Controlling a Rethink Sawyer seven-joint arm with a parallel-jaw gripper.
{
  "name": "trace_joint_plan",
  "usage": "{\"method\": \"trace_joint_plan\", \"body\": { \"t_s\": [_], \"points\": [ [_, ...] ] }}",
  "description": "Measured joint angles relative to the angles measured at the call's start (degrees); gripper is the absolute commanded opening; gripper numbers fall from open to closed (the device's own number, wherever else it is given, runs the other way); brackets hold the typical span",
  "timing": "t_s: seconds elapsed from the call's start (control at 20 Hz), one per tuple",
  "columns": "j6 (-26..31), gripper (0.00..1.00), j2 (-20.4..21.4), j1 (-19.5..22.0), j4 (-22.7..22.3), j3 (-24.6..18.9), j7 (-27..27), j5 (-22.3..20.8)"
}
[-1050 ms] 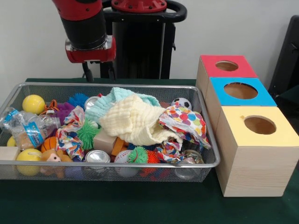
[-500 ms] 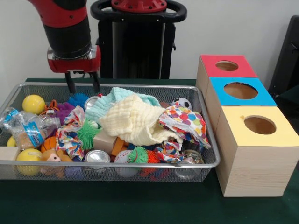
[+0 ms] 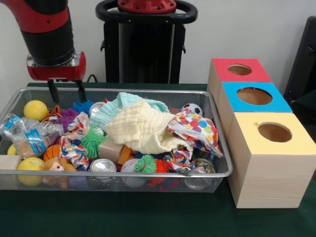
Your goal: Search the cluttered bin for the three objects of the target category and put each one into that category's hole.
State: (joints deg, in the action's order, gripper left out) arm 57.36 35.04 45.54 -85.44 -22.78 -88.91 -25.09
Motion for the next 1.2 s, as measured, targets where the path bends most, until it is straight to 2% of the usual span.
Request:
{"method": "trace_joint_plan", "body": {
  "t_s": [0.5, 0.9, 1.2],
  "points": [
    [2.5, 1.00, -1.4, 2.1, 3.9, -1.1, 0.8, -1.4],
    [4.7, 1.00, -1.4, 1.6, 5.6, -1.1, 0.8, -1.4],
    [7.0, 1.00, -1.5, -0.3, 7.0, -1.2, 0.8, -1.4]
  ]
}}
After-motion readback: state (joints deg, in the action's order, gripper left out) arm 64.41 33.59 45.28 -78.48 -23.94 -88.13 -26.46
